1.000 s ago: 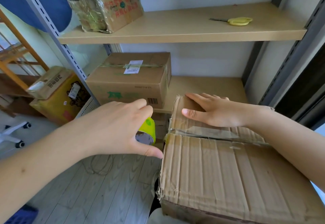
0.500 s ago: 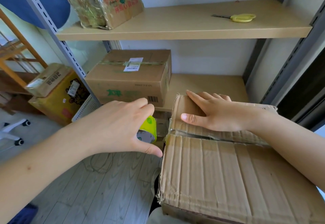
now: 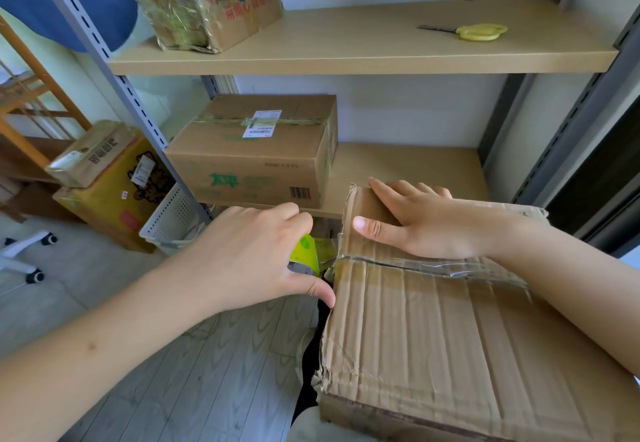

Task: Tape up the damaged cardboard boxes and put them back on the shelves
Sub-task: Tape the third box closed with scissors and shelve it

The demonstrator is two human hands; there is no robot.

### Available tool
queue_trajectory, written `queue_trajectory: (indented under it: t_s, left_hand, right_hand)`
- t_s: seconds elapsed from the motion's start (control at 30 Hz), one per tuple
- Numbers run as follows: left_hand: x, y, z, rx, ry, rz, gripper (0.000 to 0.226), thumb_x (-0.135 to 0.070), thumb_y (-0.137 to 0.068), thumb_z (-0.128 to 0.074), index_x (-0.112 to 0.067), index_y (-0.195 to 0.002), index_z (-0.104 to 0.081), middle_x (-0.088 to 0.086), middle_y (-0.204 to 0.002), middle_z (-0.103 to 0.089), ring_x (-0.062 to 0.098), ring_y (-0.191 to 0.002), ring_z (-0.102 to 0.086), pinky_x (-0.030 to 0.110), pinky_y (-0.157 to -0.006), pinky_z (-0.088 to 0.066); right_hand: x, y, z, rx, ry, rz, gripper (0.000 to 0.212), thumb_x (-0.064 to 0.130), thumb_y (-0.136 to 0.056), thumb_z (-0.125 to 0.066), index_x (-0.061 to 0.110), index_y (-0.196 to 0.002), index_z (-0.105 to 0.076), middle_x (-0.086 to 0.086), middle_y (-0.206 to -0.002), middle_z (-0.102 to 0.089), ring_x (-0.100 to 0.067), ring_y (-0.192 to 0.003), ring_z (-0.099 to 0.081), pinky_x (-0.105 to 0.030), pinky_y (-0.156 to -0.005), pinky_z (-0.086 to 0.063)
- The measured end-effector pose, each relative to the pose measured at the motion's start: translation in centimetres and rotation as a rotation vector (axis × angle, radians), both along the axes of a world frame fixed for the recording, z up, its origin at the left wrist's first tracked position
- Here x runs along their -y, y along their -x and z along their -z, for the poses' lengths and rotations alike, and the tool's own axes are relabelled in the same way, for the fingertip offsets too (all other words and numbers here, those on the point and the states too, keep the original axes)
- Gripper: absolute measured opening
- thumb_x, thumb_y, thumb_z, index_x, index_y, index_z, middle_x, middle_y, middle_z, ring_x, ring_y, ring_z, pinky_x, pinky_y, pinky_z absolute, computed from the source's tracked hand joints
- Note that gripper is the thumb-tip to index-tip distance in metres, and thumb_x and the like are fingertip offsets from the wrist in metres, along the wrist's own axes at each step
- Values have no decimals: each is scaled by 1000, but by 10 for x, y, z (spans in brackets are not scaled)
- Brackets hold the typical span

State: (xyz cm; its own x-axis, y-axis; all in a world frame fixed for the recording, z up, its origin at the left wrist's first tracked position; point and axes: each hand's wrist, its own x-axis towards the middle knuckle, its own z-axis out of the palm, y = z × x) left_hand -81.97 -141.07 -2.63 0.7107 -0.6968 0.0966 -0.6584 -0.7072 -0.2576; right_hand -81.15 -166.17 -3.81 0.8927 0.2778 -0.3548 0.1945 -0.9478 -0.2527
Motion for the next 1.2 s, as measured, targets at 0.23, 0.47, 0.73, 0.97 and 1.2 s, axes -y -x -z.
queue_trajectory:
  t_s: [0.23, 0.47, 0.73, 0.97, 1.2]
  left_hand:
    - [-3, 0, 4, 1, 77, 65, 82, -97, -69, -17, -26, -89, -54, -12, -73, -44, 16, -61, -55, 29, -49, -35]
    - [-14, -9, 27, -228, 337, 83, 46, -61, -99, -23, -25, -81, -43, -10, -72, -44, 10, -62, -43, 27, -50, -33]
    - [18, 9, 69, -240, 710, -7, 19, -25, -94, -31, -21, -80, -43, -8, -73, -43, 15, -60, -43, 31, -50, -32]
    - [24, -10, 45, -624, 606, -109, 22, -36, -103, -36, -35, -86, -51, -19, -95, -51, -1, -93, -51, 28, -79, -43]
    - [69, -86, -15, -571, 790, -74, 22, -52, -98, -43, -38, -103, -58, -25, -101, -57, -11, -97, -52, 18, -79, -41]
  right_hand:
    - [-47, 15, 15, 190, -36, 0, 117, 89, -63, 14, 20, -157, 8, -7, -164, 13, -28, -151, 13, -53, -121, 7]
    - [-53, 23, 36, 452, -51, -18, 72, 64, -91, -4, 34, -156, -13, -11, -165, 1, -26, -152, 5, -52, -121, 4]
    - [-48, 24, 31, 386, -208, 35, 85, 71, -72, -23, 43, -152, -17, 4, -165, 4, -12, -150, 14, -44, -121, 12]
    - [-54, 21, 22, 349, -180, 66, 75, 55, -83, -45, 39, -152, -21, 2, -165, 4, -16, -150, 13, -45, -120, 16]
    - [4, -23, -18, 518, -688, 413, 38, 41, -96, -54, 28, -131, -59, 13, -128, -57, 0, -115, -52, -5, -90, -35]
